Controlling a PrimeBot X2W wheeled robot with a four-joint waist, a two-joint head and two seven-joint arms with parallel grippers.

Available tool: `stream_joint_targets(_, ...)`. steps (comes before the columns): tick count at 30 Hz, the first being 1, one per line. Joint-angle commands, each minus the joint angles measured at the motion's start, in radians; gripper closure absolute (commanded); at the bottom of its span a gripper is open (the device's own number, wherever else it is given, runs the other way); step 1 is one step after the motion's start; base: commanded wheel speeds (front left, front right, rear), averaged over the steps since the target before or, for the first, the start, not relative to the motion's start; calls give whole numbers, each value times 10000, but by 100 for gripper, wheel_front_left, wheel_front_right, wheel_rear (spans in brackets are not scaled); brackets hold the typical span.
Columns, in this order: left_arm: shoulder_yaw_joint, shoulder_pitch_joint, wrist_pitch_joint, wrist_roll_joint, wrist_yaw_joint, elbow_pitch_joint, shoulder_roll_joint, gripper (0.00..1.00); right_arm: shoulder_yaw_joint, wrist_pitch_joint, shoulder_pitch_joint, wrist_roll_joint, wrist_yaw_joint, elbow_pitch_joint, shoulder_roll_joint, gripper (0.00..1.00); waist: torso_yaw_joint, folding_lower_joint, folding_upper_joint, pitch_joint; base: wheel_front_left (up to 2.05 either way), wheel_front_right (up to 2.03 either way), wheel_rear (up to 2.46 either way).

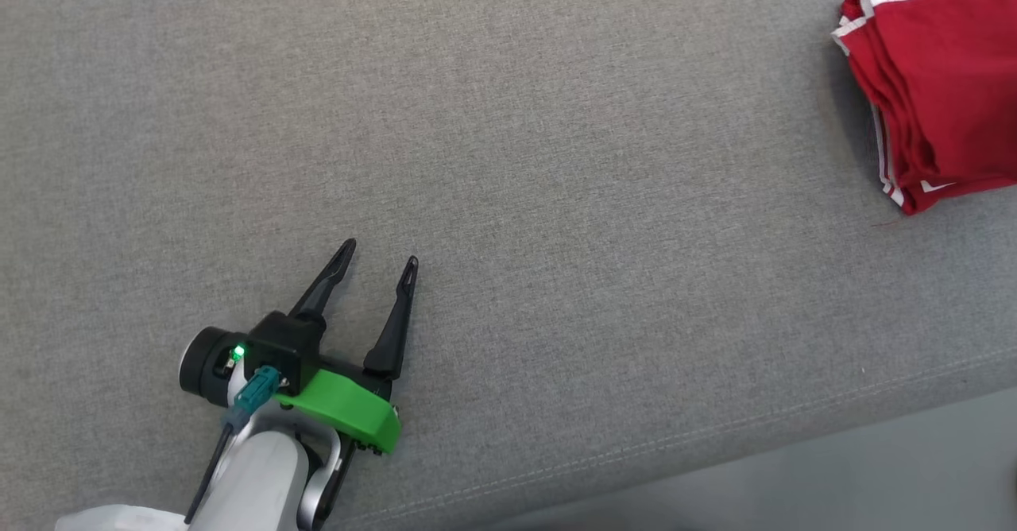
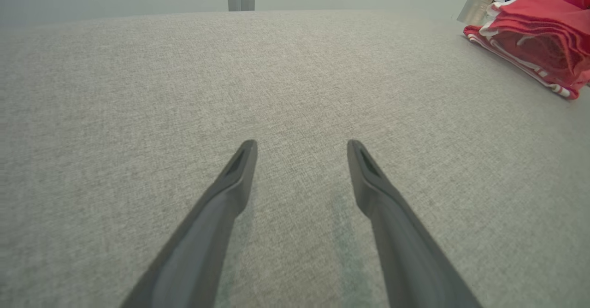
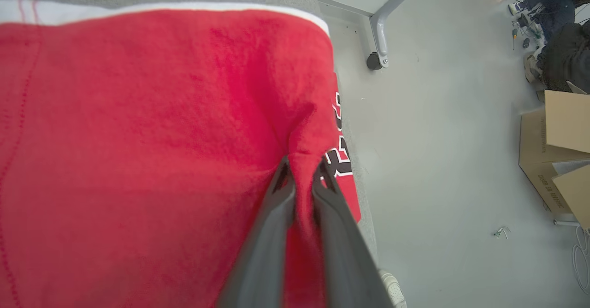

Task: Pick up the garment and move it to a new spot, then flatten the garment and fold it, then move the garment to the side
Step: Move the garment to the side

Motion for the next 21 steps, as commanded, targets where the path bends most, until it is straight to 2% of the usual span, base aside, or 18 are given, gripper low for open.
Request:
stream_joint_targets(1,-11,-95,23,58,46,-63,81,0,-127,-122,42,-74,-19,93,-87,100,99,-1,0,100,0,0,0)
stream_joint_targets(8,-114,-26,244,92,79,-374,230,0,-1309,-1005,-61,-1565,-19,140,-101,100,311,-1,0,405,0,0,0)
stream_joint_targets(9,-133,-48,269,94,90,-409,236,0,-1470,-1087,-59,-1821,-19,144,-137,73,346,-1,0,448,0,0,0)
stream_joint_targets(11,-154,-67,275,87,112,-453,253,0,-1798,-1093,49,-2305,-18,234,-76,0,385,-1,0,488,0,0,0)
stream_joint_targets(13,-197,-84,312,87,129,-470,252,0,-2263,-1183,120,-2651,-19,301,-98,0,426,-1,0,501,0,0,0)
stream_joint_targets(21,-251,-8,122,-12,204,-311,163,0,-3877,-1880,538,-3362,-18,420,522,0,569,-1,0,-106,0,0,0)
